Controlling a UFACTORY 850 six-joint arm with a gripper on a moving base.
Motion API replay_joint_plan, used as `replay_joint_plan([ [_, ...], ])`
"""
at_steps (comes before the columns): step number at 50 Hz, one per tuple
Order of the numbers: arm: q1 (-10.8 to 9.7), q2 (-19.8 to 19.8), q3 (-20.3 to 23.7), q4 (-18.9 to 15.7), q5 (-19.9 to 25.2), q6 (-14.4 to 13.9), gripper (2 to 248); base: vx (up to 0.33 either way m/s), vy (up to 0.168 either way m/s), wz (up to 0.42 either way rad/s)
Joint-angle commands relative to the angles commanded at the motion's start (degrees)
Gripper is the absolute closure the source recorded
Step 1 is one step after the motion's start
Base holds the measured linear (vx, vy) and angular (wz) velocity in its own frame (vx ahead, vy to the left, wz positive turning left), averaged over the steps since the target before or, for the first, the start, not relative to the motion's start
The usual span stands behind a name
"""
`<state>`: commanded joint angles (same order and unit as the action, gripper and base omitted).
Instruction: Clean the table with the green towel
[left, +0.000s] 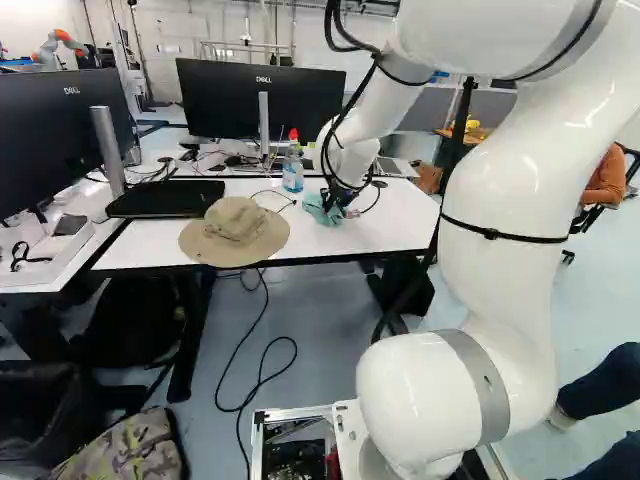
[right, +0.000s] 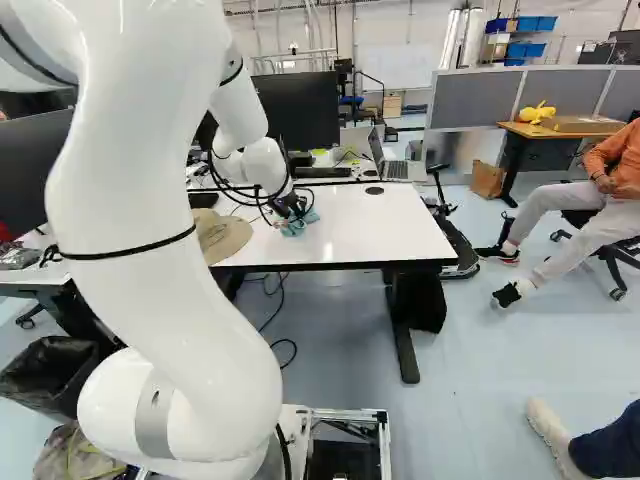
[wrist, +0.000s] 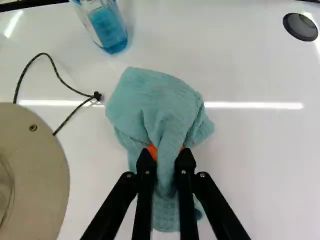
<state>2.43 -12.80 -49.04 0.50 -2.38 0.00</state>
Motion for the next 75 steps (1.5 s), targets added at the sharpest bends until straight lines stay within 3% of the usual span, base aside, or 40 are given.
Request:
replay_joint_plan([
  [15, -0.6, 3.5, 4.1, 0.0, 0.0, 0.0, 199, 0.0, 0.0, 0.0],
  [44, -6.1, 3.7, 4.2, 0.0, 0.0, 0.0, 199, 0.0, 0.0, 0.0],
  [60, -6.1, 3.8, 4.3, 0.0, 0.0, 0.0, 199, 0.0, 0.0, 0.0],
  [75, -5.9, 6.3, 5.1, 0.0, -0.2, 0.0, 199, 0.0, 0.0, 0.0],
])
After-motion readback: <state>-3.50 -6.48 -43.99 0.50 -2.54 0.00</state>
